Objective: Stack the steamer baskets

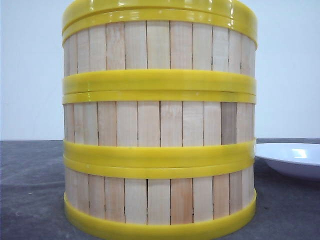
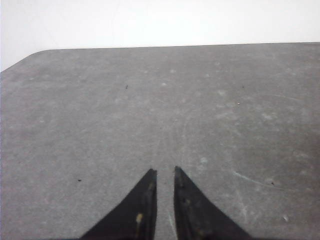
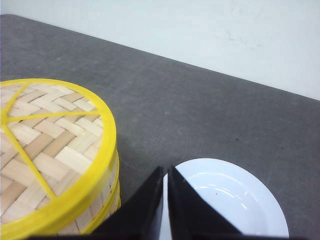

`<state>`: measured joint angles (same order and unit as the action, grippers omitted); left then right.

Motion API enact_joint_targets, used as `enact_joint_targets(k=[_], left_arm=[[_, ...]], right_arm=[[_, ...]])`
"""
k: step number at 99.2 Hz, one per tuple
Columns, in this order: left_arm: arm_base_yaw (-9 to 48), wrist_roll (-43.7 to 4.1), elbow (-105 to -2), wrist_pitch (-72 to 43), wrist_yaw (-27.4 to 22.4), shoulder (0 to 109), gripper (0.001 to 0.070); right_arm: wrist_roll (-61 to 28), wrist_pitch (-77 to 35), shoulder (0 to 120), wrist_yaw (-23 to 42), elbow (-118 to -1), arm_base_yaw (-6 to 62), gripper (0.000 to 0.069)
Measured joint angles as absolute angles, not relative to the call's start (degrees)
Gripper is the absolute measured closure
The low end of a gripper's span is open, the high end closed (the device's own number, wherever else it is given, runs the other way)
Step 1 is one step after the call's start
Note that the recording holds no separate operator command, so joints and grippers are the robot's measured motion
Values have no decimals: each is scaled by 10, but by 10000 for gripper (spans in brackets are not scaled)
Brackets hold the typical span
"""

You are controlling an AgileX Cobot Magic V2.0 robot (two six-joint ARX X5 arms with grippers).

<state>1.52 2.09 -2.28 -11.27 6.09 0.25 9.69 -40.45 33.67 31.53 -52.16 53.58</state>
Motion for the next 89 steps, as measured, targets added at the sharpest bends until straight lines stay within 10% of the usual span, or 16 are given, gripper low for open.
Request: enact_joint_targets(k=[49,89], left_arm=[[15,21,-23,-113,61,3,674],[15,21,-23,-113,61,3,674]], right_arm=[[88,-397,337,314,-522,515,682],[31,-330,324,140,-509,188,682]])
